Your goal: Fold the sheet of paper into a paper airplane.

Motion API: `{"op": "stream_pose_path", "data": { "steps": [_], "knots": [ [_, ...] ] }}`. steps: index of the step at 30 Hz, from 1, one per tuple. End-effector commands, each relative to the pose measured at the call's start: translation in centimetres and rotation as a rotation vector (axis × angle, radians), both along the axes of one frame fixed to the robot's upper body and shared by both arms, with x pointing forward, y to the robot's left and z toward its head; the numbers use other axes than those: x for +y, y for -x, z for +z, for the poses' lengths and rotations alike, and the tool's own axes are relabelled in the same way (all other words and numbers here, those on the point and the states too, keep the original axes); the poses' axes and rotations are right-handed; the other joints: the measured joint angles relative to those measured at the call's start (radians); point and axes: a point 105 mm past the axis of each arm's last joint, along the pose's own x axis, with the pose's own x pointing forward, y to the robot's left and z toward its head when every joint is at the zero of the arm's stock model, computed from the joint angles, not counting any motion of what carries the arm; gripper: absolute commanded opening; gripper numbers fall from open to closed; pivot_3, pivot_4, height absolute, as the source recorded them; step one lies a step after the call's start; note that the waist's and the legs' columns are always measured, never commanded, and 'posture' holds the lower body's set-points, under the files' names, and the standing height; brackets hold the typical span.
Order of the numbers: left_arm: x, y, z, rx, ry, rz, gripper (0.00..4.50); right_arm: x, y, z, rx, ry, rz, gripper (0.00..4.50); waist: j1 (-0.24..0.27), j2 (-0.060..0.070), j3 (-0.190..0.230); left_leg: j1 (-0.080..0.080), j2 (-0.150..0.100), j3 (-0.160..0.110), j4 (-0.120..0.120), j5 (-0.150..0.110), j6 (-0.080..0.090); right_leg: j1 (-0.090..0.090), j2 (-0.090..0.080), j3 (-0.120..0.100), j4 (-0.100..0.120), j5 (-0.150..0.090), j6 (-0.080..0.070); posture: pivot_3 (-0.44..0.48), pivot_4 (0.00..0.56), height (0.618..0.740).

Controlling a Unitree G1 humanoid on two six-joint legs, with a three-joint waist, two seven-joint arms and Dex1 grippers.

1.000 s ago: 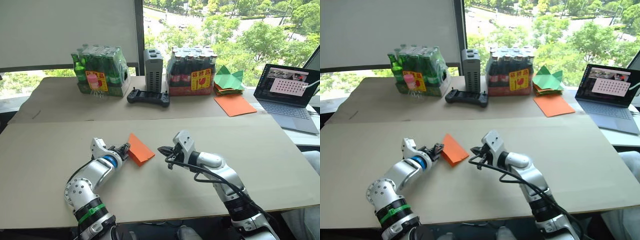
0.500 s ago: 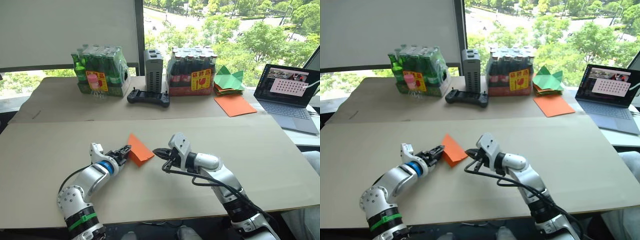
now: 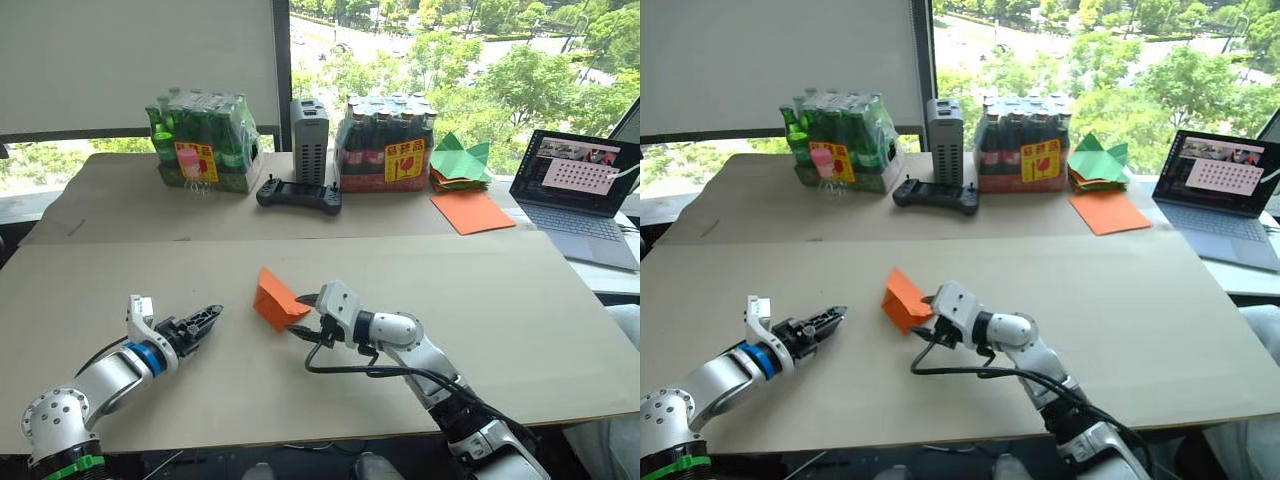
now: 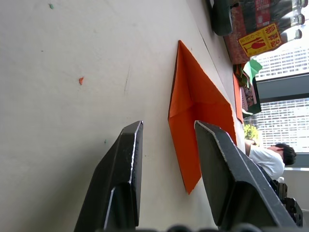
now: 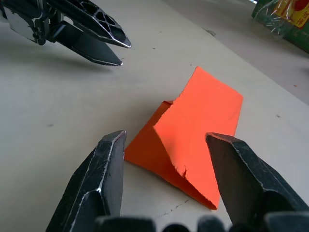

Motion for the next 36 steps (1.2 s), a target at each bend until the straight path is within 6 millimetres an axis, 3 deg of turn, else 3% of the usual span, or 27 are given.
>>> {"op": "stream_pose_path", "data": {
  "steps": [1,12,25,28,34,36],
  "knots": [
    [0.3,0.0,0.6,-0.039,-0.010,0.004,1.80,0.5,-0.5,0.9,-0.076,-0.019,-0.006,2.92,0.000,0.000,0.000,0.000,0.000,0.000,0.000,0.000,0.000,0.000,0.000,0.000,0.000,0.000,0.000,0.000,0.150,0.740],
    [0.6,-0.4,0.4,-0.037,-0.019,0.052,1.80,0.6,-1.2,-0.6,-0.157,0.049,-0.028,2.92,-0.001,0.000,0.000,0.000,0.000,0.000,0.000,0.000,0.000,0.000,0.000,0.000,0.000,0.000,0.000,0.000,0.150,0.740],
    [0.4,-0.6,0.4,-0.035,-0.005,0.061,1.80,0.7,-2.0,-0.3,-0.168,0.031,-0.079,2.92,0.000,0.000,0.000,0.000,0.000,0.000,0.000,0.000,0.000,0.000,0.000,0.000,0.000,0.000,0.000,0.000,0.150,0.740],
    [0.3,-0.6,0.4,-0.035,-0.006,0.060,1.80,0.7,-2.1,-0.2,-0.188,0.041,-0.087,2.11,-0.001,0.000,0.000,0.000,0.000,0.000,0.000,0.000,0.000,0.000,0.000,0.000,0.000,0.000,0.000,0.000,0.150,0.740],
    [0.4,-0.6,0.4,-0.034,-0.009,0.064,1.80,0.6,-2.3,-0.6,-0.229,0.087,-0.091,0.05,-0.001,0.000,0.000,0.000,0.000,0.000,0.000,0.000,0.000,0.000,0.000,0.000,0.000,0.000,0.000,0.000,0.150,0.740],
    [0.3,-0.5,0.3,-0.033,-0.011,0.062,1.80,0.6,-2.3,-0.6,-0.242,0.093,-0.088,0.01,-0.001,0.000,0.000,0.000,0.000,0.000,0.000,0.000,0.000,0.000,0.000,0.000,0.000,0.000,0.000,0.000,0.150,0.740]
  ]
}}
